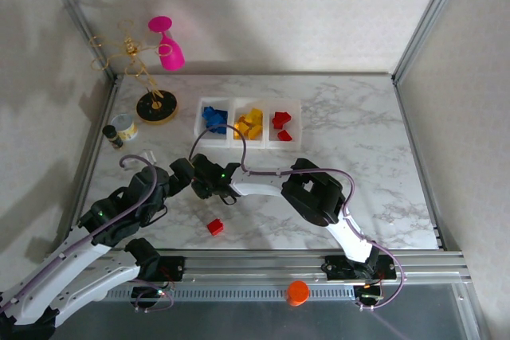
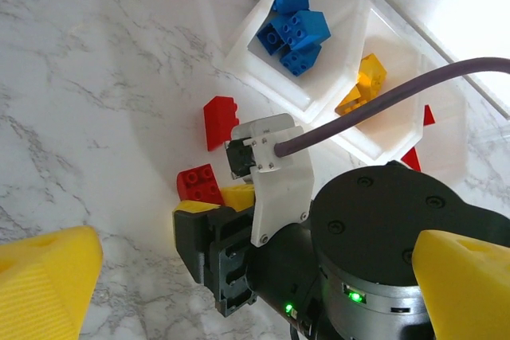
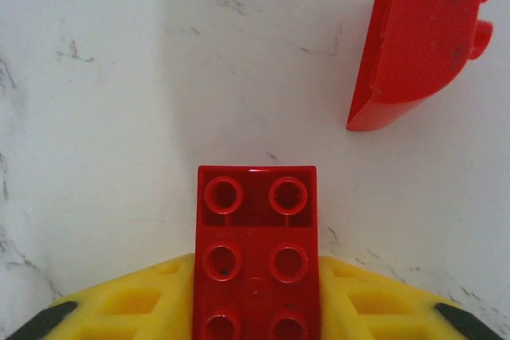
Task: Sort the legos into containers by color
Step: Pick up the lego from the center of the table, then place the lego in the container.
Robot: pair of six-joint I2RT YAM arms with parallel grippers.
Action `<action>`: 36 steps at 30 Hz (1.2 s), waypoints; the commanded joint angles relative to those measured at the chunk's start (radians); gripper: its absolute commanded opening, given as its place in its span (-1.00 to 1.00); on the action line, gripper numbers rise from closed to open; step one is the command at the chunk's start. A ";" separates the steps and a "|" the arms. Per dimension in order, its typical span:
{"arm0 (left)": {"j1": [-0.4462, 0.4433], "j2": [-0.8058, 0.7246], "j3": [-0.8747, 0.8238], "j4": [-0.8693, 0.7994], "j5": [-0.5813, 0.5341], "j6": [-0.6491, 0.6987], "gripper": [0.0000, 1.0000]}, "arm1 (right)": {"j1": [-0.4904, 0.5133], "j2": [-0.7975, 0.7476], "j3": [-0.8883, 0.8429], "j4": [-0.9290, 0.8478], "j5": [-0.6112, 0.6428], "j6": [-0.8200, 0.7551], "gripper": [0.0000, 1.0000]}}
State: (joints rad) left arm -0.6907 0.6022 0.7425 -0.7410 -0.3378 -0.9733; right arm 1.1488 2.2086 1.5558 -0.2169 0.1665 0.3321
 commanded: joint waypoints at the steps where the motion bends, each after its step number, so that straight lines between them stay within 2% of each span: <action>1: 0.007 0.006 0.024 0.009 -0.002 -0.002 0.99 | 0.009 -0.019 -0.013 -0.032 -0.013 0.017 -0.35; 4: 0.007 0.016 0.035 0.006 0.011 -0.004 0.99 | 0.004 -0.066 -0.033 -0.031 -0.033 0.033 -0.42; 9: 0.008 0.011 0.039 0.033 0.042 0.020 0.99 | -0.009 -0.224 -0.170 0.051 -0.084 0.070 -0.42; 14: 0.005 0.016 0.047 0.073 0.081 0.040 0.99 | -0.057 -0.363 -0.270 0.034 -0.080 0.117 -0.45; 19: 0.005 0.062 0.049 0.151 0.147 0.081 0.99 | -0.145 -0.501 -0.373 0.015 -0.075 0.203 -0.48; 24: 0.003 0.153 0.066 0.229 0.240 0.127 0.99 | -0.268 -0.626 -0.428 -0.023 -0.020 0.211 -0.46; 31: 0.001 0.280 0.080 0.327 0.299 0.177 0.99 | -0.450 -0.662 -0.403 -0.076 0.121 0.200 -0.45; 36: 0.002 0.332 0.068 0.388 0.293 0.176 0.99 | -0.536 -0.575 -0.349 -0.043 0.152 0.184 -0.43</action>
State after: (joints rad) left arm -0.6903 0.9218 0.7914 -0.4191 -0.0616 -0.8223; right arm 0.6300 1.5852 1.1587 -0.2573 0.2684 0.5209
